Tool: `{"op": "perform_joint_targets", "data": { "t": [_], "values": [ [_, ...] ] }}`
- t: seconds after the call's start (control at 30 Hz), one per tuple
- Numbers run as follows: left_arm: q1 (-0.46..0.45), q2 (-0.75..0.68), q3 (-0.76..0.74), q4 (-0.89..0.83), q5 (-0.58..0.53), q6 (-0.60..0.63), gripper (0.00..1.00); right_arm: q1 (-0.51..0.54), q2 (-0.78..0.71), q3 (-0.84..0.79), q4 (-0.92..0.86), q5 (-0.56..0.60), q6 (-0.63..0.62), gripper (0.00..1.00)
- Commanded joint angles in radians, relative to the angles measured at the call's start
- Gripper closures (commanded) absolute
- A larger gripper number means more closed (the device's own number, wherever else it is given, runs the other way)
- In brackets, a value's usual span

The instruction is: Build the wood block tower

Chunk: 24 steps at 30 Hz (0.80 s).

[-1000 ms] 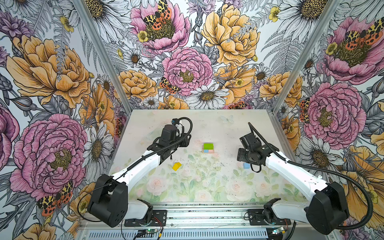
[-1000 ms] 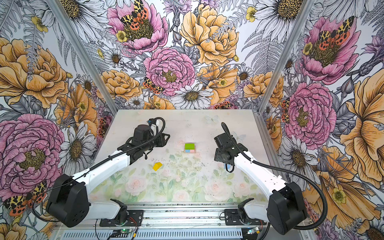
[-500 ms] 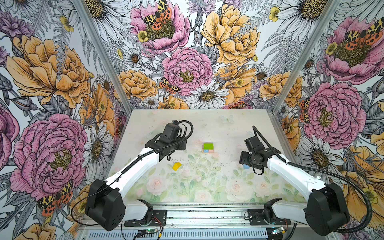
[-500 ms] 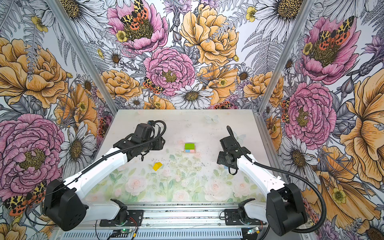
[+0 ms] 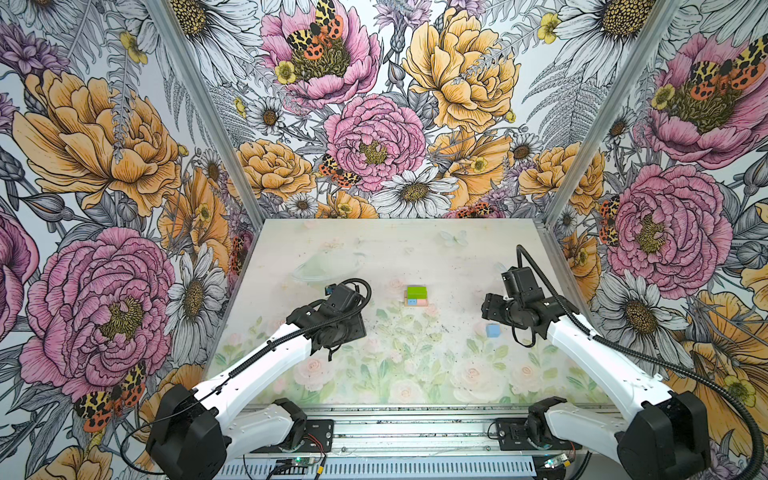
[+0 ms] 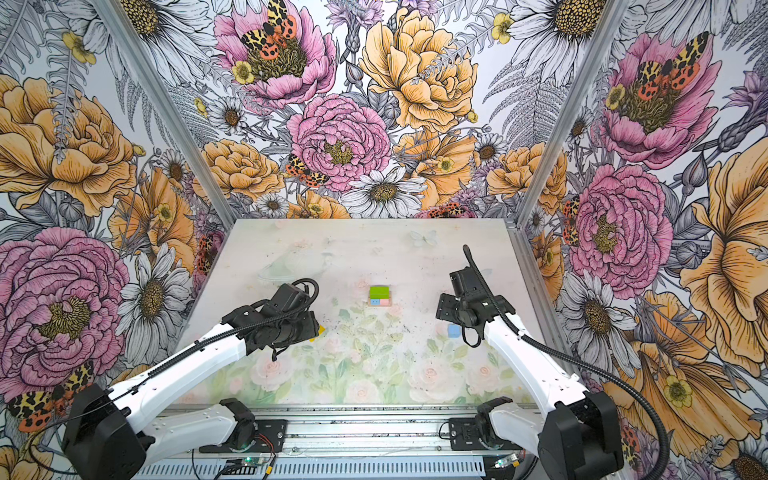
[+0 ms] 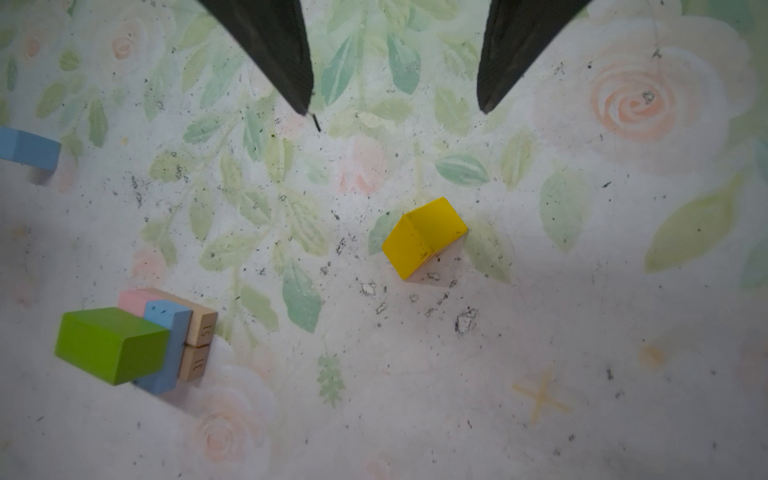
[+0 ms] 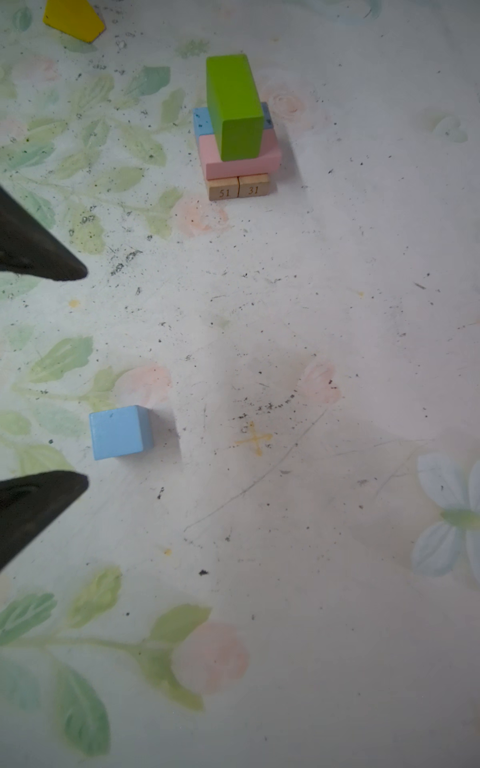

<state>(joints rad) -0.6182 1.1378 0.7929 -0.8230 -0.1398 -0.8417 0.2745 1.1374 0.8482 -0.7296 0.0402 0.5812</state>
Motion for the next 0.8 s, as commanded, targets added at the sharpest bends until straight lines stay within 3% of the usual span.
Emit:
{"op": "perform_joint_targets", "data": {
  "t": [0.0, 0.2, 0.3, 0.47, 0.77],
  "values": [
    [-0.003, -0.045, -0.055, 0.059, -0.035, -0.168, 0.35, -0.008, -0.026, -0.010, 0.049, -0.025, -0.014, 0.26],
    [0.018, -0.140, -0.164, 0.161, -0.077, -0.339, 0.33, -0.016, -0.045, -0.026, 0.062, -0.034, -0.011, 0.26],
    [0.033, -0.138, -0.217, 0.240, 0.002, -0.383, 0.40, -0.018, -0.048, -0.027, 0.067, -0.040, -0.015, 0.26],
    [0.034, -0.078, -0.229, 0.275, 0.063, -0.390, 0.63, -0.023, -0.039, -0.026, 0.077, -0.052, -0.017, 0.26],
    [0.063, 0.065, -0.273, 0.453, 0.188, -0.390, 0.71, -0.026, -0.025, -0.031, 0.094, -0.060, -0.015, 0.27]
  ]
}}
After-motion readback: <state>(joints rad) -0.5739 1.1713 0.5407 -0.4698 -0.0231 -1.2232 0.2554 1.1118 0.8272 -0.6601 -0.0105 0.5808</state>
